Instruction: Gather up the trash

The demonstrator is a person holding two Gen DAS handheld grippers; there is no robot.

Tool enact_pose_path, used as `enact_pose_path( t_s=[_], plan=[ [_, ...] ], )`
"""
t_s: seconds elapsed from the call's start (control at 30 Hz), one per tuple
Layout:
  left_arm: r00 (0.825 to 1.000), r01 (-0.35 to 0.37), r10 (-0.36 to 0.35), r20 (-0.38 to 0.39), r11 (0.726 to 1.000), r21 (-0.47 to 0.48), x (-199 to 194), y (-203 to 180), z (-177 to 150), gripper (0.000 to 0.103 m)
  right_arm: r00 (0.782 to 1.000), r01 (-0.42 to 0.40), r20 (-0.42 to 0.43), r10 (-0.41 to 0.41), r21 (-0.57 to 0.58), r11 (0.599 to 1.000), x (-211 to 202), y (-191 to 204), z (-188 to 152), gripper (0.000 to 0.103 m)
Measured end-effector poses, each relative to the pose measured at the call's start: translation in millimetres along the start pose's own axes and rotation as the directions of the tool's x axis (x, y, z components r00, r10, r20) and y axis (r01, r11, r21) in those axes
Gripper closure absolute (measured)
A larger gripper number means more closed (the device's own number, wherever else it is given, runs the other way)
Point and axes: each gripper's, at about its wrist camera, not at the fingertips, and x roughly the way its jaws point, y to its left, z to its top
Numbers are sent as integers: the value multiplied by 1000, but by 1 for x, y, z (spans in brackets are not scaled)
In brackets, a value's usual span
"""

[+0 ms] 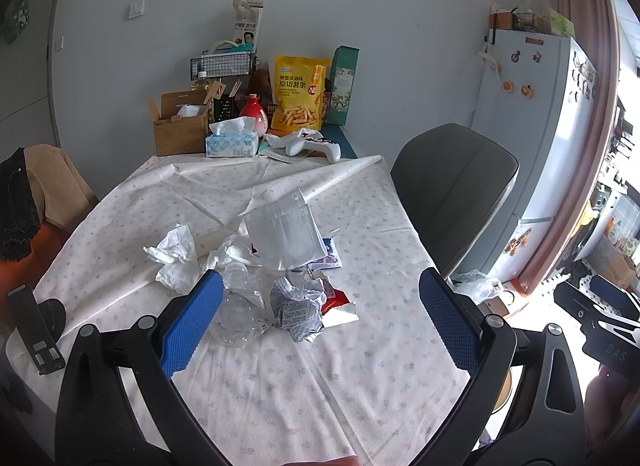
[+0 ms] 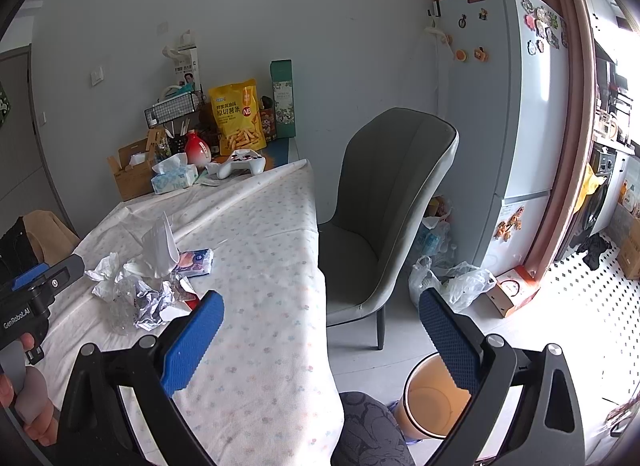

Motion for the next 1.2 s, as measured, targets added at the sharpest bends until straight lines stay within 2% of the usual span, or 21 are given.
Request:
enact_pose_path(
  t_s=[1.2],
  plan=[
    [1000,0,0,7,1000,0,-7,1,8,6,1000,-8,9,8,0,1000,-4,2,1,7]
  ],
)
